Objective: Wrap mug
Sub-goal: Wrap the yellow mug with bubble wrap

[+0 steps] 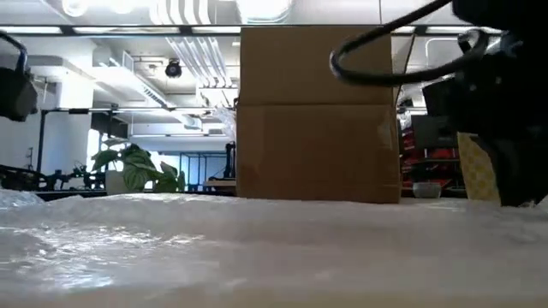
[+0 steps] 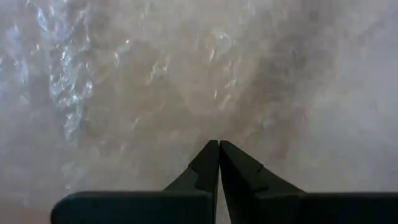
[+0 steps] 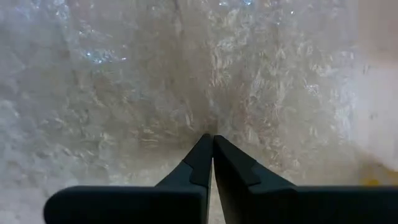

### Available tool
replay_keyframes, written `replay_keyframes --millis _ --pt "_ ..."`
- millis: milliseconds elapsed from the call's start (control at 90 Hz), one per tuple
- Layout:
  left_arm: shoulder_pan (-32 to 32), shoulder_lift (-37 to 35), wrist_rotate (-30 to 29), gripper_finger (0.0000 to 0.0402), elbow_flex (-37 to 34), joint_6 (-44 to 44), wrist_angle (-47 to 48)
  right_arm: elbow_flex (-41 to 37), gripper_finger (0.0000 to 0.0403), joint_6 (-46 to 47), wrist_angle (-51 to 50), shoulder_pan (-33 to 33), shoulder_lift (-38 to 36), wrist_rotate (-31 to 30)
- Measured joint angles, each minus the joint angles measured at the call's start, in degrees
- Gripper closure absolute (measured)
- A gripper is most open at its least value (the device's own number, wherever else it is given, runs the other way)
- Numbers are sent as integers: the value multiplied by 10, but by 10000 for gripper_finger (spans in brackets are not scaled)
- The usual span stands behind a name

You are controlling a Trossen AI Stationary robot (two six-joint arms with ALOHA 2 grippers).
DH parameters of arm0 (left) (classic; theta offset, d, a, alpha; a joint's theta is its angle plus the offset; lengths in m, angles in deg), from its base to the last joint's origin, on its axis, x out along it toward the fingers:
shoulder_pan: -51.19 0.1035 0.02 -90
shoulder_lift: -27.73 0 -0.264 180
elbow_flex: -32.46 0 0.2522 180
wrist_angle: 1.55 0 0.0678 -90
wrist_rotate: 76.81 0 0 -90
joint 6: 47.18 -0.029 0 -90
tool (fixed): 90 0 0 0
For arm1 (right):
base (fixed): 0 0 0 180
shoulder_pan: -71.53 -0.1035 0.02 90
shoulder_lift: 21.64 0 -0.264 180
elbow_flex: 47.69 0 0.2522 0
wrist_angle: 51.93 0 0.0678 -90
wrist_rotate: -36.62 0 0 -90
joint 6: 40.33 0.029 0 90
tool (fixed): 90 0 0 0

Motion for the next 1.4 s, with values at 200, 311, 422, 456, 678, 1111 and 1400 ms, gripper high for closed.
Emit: replay_keyframes --millis 200,311,422,456,678,1111,1400 --pt "1 -32 -53 402 55 -55 33 115 403 -21 -98 -1 -70 7" --pt "6 -49 -103 402 66 -77 35 144 403 -3 -154 9 -125 -24" --pt "15 -59 -110 402 66 -87 36 137 402 89 -227 27 -180 -73" --pt "16 -59 -110 402 66 -91 37 130 400 111 -236 34 -195 -71" --pt "16 -53 -110 402 61 -102 38 39 321 184 -244 64 -270 -41" --pt "17 -52 -110 402 26 -87 22 -100 222 146 -123 103 -281 -24" --pt "17 -52 -132 402 23 -91 20 -124 327 87 -95 120 -258 -38"
